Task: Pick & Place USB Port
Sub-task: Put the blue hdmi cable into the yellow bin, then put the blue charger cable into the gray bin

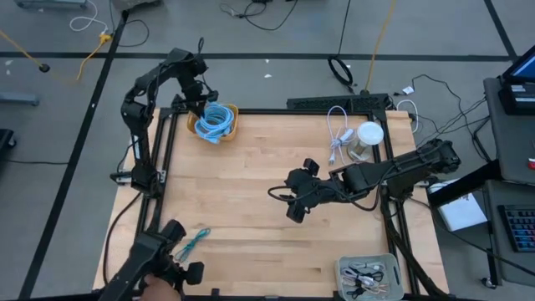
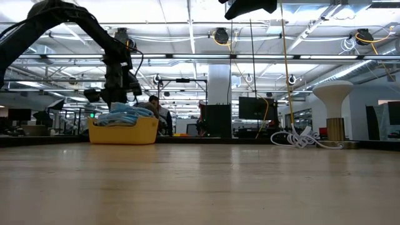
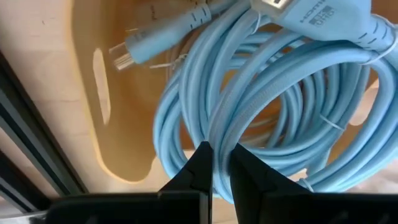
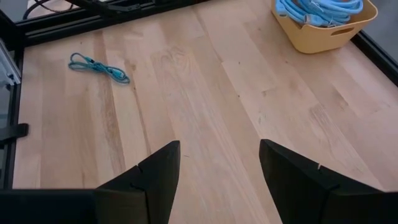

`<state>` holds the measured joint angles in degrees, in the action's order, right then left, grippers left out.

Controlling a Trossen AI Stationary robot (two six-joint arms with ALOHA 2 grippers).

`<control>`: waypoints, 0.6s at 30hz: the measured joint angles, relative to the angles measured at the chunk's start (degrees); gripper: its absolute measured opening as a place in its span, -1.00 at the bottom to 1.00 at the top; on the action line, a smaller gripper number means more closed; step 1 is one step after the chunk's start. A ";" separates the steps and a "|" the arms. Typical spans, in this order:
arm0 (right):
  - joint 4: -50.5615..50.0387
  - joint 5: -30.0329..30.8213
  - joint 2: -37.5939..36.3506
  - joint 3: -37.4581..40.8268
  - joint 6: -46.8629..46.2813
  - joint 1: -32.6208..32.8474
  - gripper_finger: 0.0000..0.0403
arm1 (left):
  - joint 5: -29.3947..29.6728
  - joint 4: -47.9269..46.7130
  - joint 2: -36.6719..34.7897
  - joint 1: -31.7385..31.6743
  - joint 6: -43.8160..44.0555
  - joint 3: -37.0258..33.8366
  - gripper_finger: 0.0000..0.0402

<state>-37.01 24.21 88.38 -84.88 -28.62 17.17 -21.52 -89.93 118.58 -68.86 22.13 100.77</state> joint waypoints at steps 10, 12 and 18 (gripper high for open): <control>-0.07 -0.03 0.00 0.00 -0.02 0.20 0.05 | 2.89 -0.09 0.38 0.68 -0.77 0.00 -0.81; -0.07 -0.03 0.00 0.00 -0.20 0.21 0.05 | 4.00 -0.11 0.35 0.66 -1.67 0.00 -0.63; -0.06 -0.03 0.00 0.00 -0.22 0.20 0.05 | 4.59 -0.09 0.35 0.66 -1.51 0.00 -0.06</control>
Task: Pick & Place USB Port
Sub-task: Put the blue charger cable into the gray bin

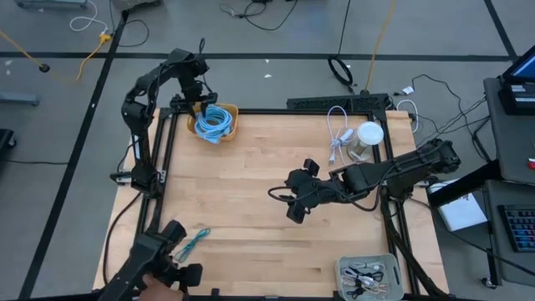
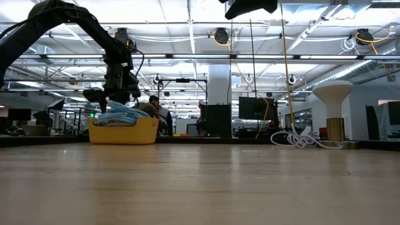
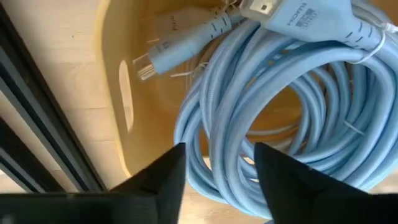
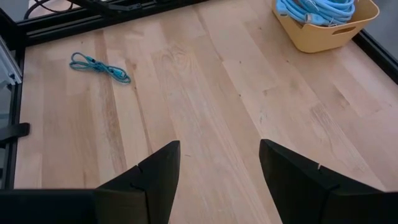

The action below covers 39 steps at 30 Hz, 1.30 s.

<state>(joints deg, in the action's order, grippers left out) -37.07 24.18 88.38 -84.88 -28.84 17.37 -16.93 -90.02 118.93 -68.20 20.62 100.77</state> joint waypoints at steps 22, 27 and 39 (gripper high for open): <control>1.74 -0.42 -0.77 0.02 2.97 -0.08 0.05 | -21.49 0.04 -45.71 11.54 -7.10 -4.65 -0.26; 1.15 -0.42 -1.74 0.02 4.41 -0.17 0.05 | -12.73 -0.22 -63.48 39.26 12.88 -10.60 -0.27; 1.26 -2.24 -2.38 0.02 7.45 -2.16 0.05 | 19.31 17.14 -74.02 85.50 47.67 -28.78 -0.27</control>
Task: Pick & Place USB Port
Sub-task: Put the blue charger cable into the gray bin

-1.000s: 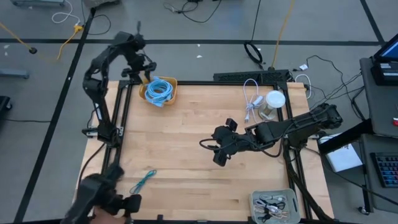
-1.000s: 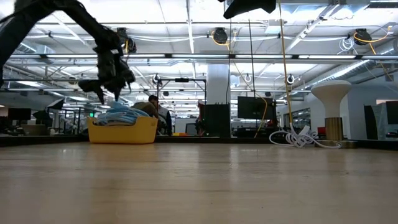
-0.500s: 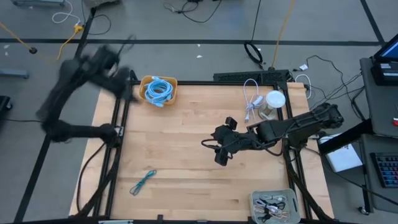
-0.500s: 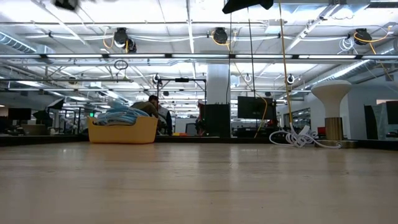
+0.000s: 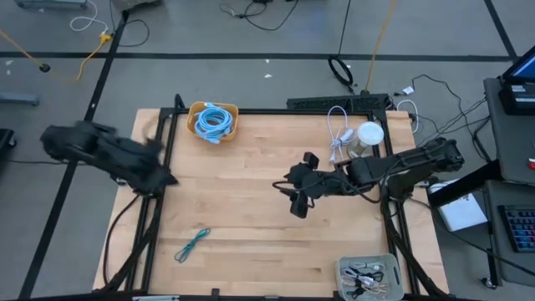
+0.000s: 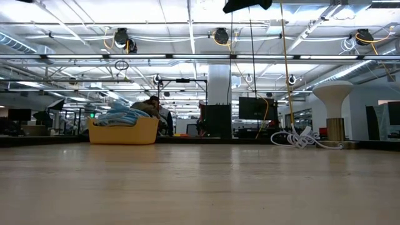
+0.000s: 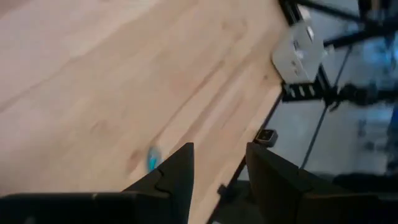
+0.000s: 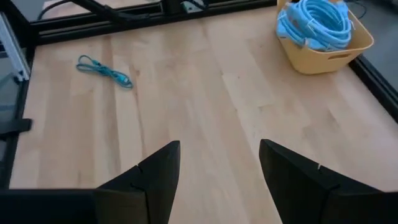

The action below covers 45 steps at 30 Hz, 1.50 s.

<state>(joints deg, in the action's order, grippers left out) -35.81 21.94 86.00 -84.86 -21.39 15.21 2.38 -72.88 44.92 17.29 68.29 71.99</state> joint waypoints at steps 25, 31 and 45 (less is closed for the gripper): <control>0.26 -2.73 -0.31 0.00 0.22 -0.86 0.05 | -1.35 23.71 41.35 26.84 14.36 -13.29 -0.27; 1.31 -2.97 -0.31 0.00 0.48 -0.77 0.05 | -2.30 23.43 45.39 27.20 14.16 -13.29 -0.27; 2.72 -4.14 -0.31 0.00 -0.57 2.38 0.05 | -6.61 21.46 51.78 27.42 14.84 -14.81 -0.27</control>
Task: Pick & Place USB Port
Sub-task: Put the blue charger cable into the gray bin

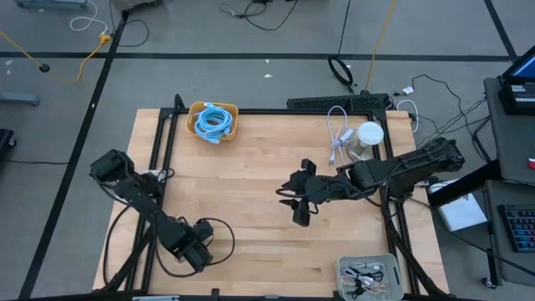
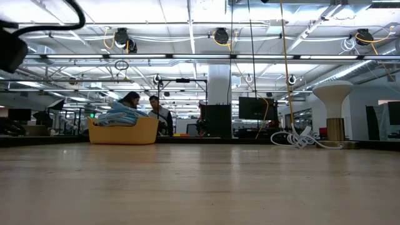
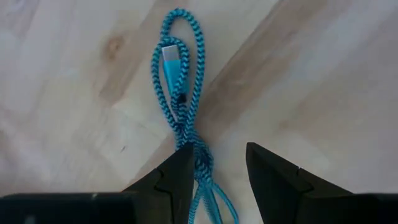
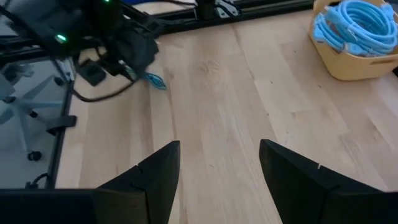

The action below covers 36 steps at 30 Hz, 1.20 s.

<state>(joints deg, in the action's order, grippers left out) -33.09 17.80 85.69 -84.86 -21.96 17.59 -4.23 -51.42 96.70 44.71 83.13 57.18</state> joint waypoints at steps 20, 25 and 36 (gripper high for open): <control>2.89 -0.08 0.00 0.00 0.34 0.91 0.05 | -3.84 12.06 -3.31 -1.50 0.72 -7.99 -0.86; 1.20 -0.09 -0.28 0.00 0.16 1.49 0.05 | -1.04 28.48 -9.03 -7.19 -7.25 -5.90 -0.86; -15.91 -0.96 -5.35 -0.04 -11.29 4.80 0.05 | 5.50 41.38 -10.74 -24.65 -29.20 5.88 -0.86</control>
<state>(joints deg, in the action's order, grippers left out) -49.00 16.85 80.34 -84.90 -33.25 22.39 1.28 -10.04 85.96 20.06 53.93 63.07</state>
